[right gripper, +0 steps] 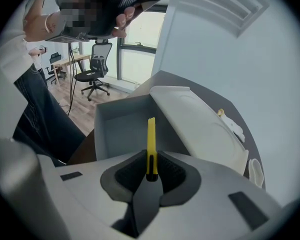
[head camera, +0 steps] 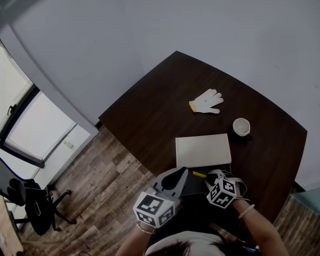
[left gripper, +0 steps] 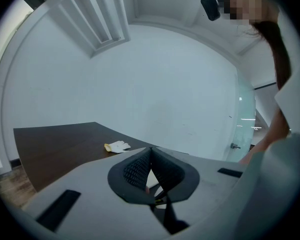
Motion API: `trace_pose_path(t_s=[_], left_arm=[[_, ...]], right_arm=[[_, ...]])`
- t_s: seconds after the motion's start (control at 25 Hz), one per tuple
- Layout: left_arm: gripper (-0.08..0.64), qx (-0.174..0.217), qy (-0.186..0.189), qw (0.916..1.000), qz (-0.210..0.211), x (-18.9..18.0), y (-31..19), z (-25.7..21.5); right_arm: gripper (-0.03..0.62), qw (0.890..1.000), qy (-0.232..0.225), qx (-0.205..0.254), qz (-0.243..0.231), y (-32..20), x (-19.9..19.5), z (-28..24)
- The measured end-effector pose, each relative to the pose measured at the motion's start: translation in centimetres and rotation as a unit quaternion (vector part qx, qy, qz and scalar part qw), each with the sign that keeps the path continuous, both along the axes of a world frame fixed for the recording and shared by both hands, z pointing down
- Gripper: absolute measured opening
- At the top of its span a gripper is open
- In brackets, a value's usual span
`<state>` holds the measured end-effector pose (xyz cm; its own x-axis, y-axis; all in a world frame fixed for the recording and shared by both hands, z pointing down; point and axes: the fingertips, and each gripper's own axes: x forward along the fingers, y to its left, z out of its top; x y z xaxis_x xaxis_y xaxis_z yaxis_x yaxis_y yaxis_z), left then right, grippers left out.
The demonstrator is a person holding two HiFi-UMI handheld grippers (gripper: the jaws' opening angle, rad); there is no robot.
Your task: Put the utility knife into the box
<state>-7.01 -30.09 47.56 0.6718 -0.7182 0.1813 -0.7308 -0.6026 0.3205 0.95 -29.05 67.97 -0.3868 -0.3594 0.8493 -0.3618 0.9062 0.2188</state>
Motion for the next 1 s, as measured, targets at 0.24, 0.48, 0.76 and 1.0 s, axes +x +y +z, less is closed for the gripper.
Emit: trace_pose_path(t_s=[0.24, 0.48, 0.76, 1.0], left_arm=[[0.017, -0.005, 0.001, 1.0, -0.002, -0.5, -0.4, 0.2], [0.017, -0.01, -0.002, 0.9999, 0.0, -0.8, -0.5, 0.9], [0.017, -0.015, -0.001, 0.9999, -0.006, -1.3, -1.2, 1.1], [0.017, -0.016, -0.003, 0.9998, -0.009, -1.6, -1.6, 1.3]], right_arm=[[0.071, 1.0, 0.014, -0.018, -0.002, -0.4, -0.1, 1.2], [0.071, 0.999, 0.024, -0.033, -0.002, -0.7, -0.2, 2.3], [0.072, 0.998, 0.026, -0.05, -0.002, -1.3, -0.3, 2.9], [0.072, 0.998, 0.028, -0.061, -0.002, -1.3, -0.4, 3.4]])
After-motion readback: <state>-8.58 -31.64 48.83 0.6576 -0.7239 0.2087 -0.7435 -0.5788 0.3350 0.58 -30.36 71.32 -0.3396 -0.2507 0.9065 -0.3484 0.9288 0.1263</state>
